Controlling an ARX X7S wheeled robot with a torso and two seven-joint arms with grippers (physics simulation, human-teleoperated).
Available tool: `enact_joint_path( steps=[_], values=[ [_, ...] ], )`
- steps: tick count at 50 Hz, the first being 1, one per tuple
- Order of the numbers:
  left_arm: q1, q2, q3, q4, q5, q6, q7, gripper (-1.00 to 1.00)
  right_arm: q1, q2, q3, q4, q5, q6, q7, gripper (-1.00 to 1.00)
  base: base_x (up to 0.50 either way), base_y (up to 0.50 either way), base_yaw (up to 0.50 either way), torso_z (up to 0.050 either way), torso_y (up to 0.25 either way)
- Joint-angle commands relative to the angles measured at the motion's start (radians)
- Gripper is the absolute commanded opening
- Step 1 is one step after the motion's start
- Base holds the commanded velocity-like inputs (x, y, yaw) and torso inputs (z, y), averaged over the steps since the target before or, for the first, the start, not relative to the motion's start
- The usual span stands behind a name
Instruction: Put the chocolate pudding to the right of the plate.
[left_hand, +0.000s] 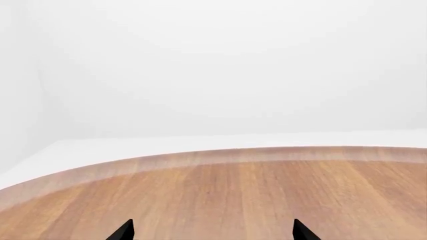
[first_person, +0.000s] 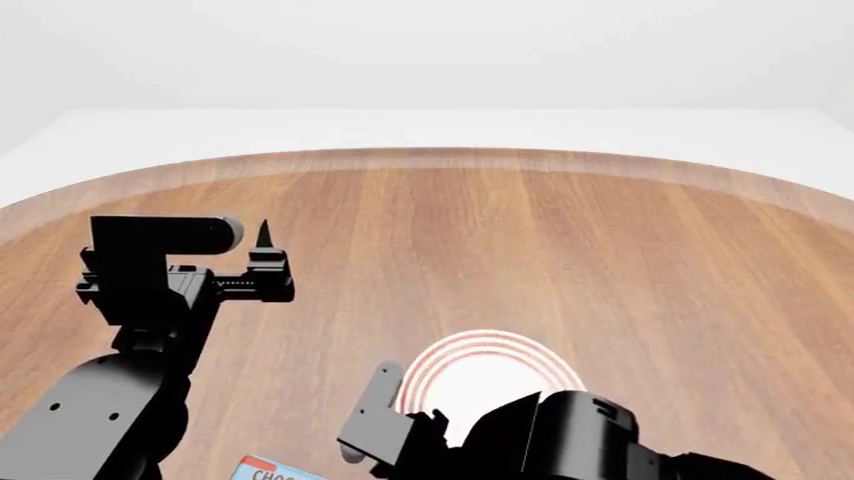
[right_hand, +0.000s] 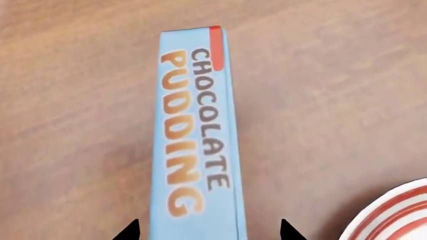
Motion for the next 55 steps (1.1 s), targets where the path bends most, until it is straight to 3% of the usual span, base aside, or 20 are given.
enact_joint_path(
  steps=[1,26,27,46,55],
  values=[
    [0.002,-0.002,0.003,-0.004,-0.003,0.006,-0.003,1.0,-0.003,-0.01,-0.024,0.042,-0.017,-0.006,-0.014,1.0,0.0,0.0,0.0,0.0,0.0],
    [0.007,-0.008,0.001,0.0,-0.015,0.01,-0.008,1.0,-0.001,-0.027,-0.105,0.076,-0.053,-0.001,-0.051,1.0,0.0,0.0,0.0,0.0,0.0],
    [0.009,-0.008,0.001,-0.001,-0.015,0.012,-0.008,1.0,-0.003,-0.026,-0.102,0.076,-0.055,-0.006,-0.048,-1.0,0.0,0.0,0.0,0.0,0.0],
    [0.011,-0.013,0.0,-0.001,-0.023,0.016,-0.013,1.0,0.001,-0.009,-0.084,0.033,-0.061,-0.021,-0.004,-1.0,0.0,0.0,0.0,0.0,0.0],
    [0.01,-0.016,-0.001,0.003,-0.027,0.015,-0.017,1.0,0.046,0.039,-0.01,-0.079,0.006,0.027,0.063,-1.0,0.0,0.0,0.0,0.0,0.0]
  ],
)
